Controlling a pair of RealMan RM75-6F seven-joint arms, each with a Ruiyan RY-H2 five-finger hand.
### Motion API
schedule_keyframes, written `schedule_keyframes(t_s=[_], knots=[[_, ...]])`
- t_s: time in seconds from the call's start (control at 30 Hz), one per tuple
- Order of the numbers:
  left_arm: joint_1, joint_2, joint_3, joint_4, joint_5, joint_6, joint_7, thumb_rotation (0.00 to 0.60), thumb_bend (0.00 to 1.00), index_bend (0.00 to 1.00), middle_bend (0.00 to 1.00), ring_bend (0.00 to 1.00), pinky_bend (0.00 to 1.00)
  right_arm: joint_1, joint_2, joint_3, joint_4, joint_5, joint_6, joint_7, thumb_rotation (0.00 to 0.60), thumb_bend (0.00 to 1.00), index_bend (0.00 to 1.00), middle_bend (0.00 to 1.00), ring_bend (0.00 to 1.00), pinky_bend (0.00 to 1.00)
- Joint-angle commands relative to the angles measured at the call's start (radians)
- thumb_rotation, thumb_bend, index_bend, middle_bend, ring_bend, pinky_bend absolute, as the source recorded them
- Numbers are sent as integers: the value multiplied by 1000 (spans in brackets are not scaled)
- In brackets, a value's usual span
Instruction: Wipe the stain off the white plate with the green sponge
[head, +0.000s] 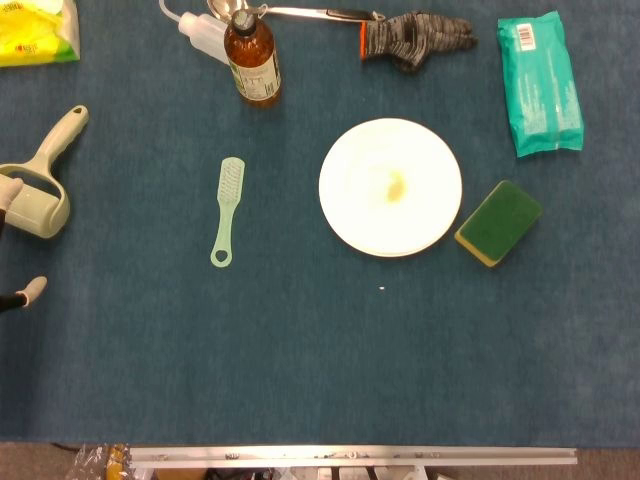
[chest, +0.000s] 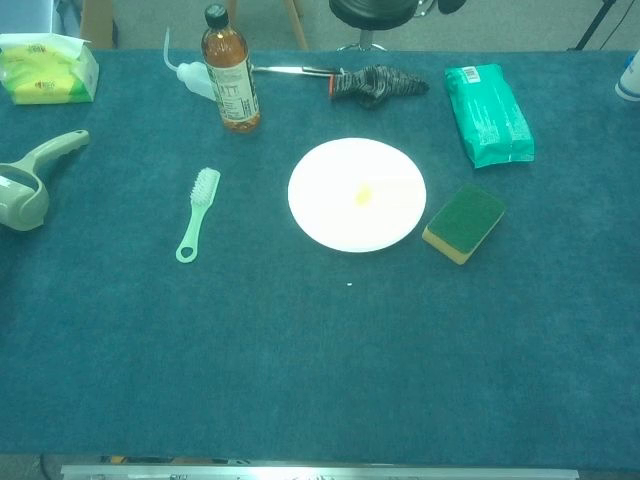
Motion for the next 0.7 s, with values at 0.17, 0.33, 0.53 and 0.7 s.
schedule_keyframes(t_s=[0.17,0.33,0.53,0.7], knots=[[-3,4,-2,-5,4,-1,2,600,93,111,0,21,284,-6,2,-3,-2,2,8,2,600,0,21,127,200,641],[-2,2,-3,-7,13,8,-1,600,93,111,0,24,284,-11,3,-4,2,-6,25,8,600,0,21,145,200,619],[0,0,-4,-7,9,8,-1,600,93,111,0,37,284,-7,13,-2,-7,-2,17,23,600,0,57,174,200,488],[-1,-4,-4,-3,6,3,-3,600,94,111,0,38,284,4,18,0,-8,3,-3,26,600,0,173,228,200,455]])
